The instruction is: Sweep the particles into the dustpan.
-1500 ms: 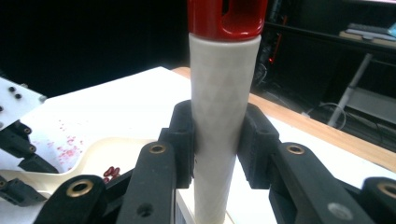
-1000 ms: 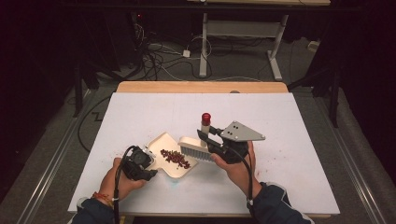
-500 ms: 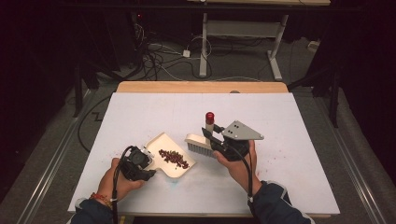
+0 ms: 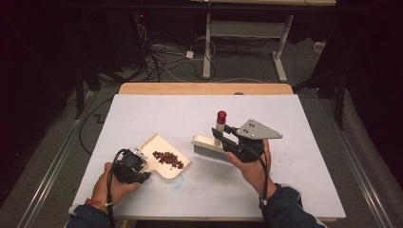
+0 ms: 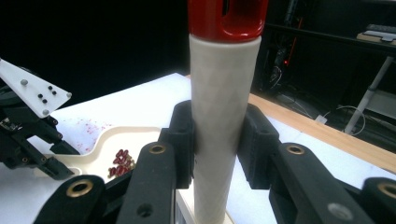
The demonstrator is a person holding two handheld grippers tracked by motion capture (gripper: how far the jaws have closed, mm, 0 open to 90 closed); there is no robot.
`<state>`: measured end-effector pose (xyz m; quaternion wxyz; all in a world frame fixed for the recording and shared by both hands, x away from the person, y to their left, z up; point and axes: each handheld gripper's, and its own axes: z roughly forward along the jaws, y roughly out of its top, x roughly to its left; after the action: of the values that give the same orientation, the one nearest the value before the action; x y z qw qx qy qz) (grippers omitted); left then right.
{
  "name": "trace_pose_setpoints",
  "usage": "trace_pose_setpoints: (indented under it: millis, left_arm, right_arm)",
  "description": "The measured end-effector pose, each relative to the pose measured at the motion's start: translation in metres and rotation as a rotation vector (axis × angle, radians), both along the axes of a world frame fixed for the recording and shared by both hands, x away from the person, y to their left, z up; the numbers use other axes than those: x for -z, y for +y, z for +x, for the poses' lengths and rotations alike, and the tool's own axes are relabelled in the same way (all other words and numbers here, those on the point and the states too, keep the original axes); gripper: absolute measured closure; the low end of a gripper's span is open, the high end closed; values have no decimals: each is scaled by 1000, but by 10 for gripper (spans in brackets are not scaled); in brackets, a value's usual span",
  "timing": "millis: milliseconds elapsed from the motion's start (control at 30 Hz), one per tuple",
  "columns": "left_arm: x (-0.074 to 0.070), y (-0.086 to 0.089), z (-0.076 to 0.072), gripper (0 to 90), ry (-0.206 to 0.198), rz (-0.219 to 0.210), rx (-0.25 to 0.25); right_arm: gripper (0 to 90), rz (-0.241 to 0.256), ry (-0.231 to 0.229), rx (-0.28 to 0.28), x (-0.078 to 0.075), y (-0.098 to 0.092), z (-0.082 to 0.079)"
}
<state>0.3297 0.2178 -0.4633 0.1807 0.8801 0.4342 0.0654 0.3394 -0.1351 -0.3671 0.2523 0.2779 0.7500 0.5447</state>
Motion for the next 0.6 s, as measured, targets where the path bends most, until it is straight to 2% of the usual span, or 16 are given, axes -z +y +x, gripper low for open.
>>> trace_pose_setpoints:
  millis: [133,300,433,500,600]
  left_arm:
    - [-1,5,0,629,-5,-3,-23]
    - [-1,14,2,628,-10,-15,-61]
    - [3,19,6,618,-12,-24,-100]
    - [3,20,7,617,-17,-37,-111]
    - [4,19,8,615,-26,-35,-121]
  right_arm:
    - [695,-4,0,6,-5,-12,-1]
    - [695,-9,20,3,-10,-28,-4]
    - [695,-22,46,-31,-17,-44,-6]
    - [695,-34,58,-44,-21,-52,-7]
    - [695,-55,81,-62,-26,-67,-9]
